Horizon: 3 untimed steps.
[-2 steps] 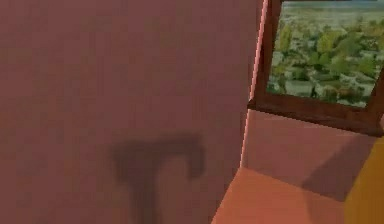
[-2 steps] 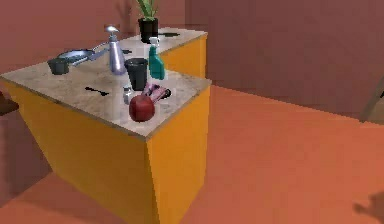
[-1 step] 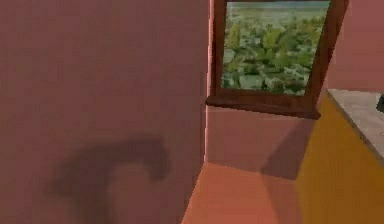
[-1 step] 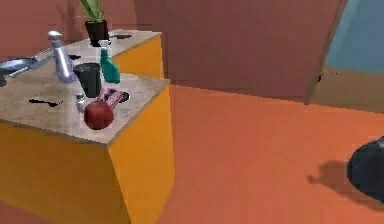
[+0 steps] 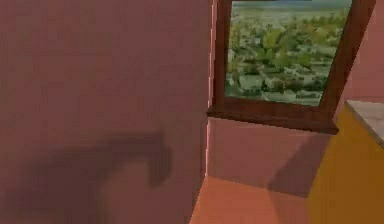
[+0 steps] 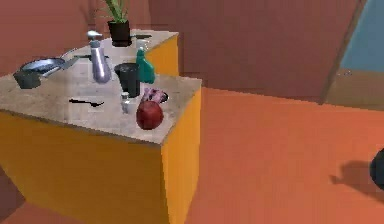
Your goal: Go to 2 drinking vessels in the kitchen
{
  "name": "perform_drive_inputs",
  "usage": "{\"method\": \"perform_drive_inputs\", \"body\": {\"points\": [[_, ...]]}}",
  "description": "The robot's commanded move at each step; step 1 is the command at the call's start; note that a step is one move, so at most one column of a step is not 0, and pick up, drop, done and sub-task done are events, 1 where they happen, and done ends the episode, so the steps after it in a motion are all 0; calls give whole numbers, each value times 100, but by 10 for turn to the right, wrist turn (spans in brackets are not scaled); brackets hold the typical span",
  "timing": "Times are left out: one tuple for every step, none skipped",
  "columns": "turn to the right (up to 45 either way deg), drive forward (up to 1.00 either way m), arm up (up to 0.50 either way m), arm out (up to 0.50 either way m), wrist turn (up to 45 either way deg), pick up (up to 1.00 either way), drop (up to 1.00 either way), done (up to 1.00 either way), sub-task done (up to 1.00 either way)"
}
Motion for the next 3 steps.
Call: {"method": "perform_drive_inputs", "body": {"points": [[390, 0, 0, 0, 0, 0, 0, 0, 0], [0, 55, 0, 0, 0, 0, 0, 0, 0], [210, 0, 0, 0, 0, 0, 0, 0, 0]]}}
